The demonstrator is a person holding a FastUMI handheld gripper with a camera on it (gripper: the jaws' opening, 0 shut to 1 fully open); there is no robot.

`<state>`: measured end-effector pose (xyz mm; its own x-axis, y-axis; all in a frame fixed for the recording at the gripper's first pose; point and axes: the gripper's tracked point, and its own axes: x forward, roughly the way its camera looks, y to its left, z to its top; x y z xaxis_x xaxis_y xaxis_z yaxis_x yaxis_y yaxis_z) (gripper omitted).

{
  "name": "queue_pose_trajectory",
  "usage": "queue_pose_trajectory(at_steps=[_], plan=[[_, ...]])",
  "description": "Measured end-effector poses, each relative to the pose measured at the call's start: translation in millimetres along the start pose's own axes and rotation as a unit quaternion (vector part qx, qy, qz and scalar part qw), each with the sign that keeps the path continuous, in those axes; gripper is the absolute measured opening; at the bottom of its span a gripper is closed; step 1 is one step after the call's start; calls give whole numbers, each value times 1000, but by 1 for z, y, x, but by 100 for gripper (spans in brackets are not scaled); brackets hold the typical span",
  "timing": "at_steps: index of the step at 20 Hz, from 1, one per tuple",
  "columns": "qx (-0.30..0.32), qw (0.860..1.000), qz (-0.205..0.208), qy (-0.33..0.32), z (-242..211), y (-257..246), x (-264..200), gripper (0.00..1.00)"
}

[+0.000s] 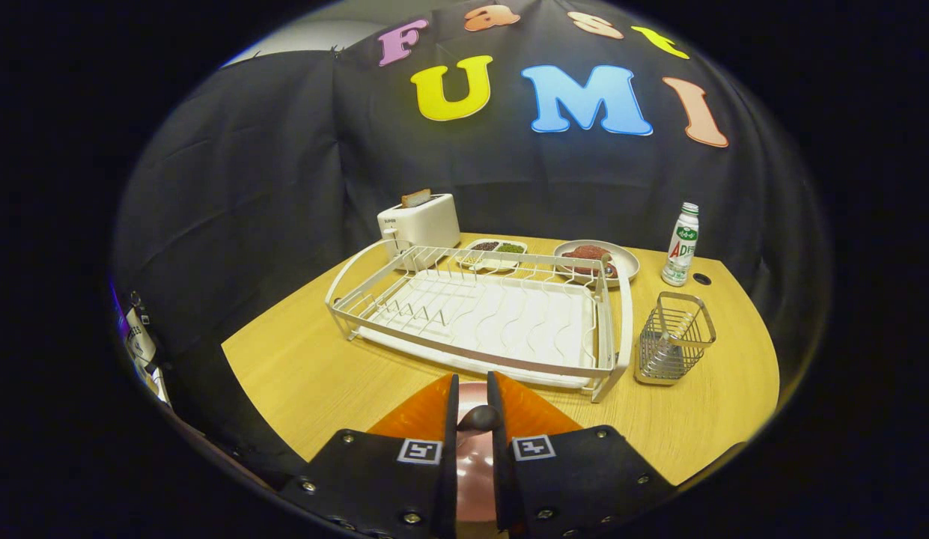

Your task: Take the plate from the dish rack, then take the spoon from the basket and place it into the plate.

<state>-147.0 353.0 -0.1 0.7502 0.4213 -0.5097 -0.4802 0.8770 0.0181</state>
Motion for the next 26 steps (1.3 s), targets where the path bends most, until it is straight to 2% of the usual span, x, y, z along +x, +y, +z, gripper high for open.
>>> queue_pose_trajectory(at_steps=[5,6,8,9,13,14,17,19,22,26], plan=[[-12,1000,-12,-27,21,-19,-19,25],[-13,999,-13,-39,33,-21,-25,30],[-17,996,-41,-80,65,-38,-44,39],[-16,993,-56,-102,81,-46,-52,39],[10,985,-72,-159,131,-68,-81,42],[12,981,-84,-175,143,-77,-88,56],[9,971,-105,-215,168,-100,-109,61],[-1,967,-114,-228,172,-117,-120,97],[-8,963,-148,-224,167,-148,-128,96],[18,952,-189,-239,160,-189,-143,96]])
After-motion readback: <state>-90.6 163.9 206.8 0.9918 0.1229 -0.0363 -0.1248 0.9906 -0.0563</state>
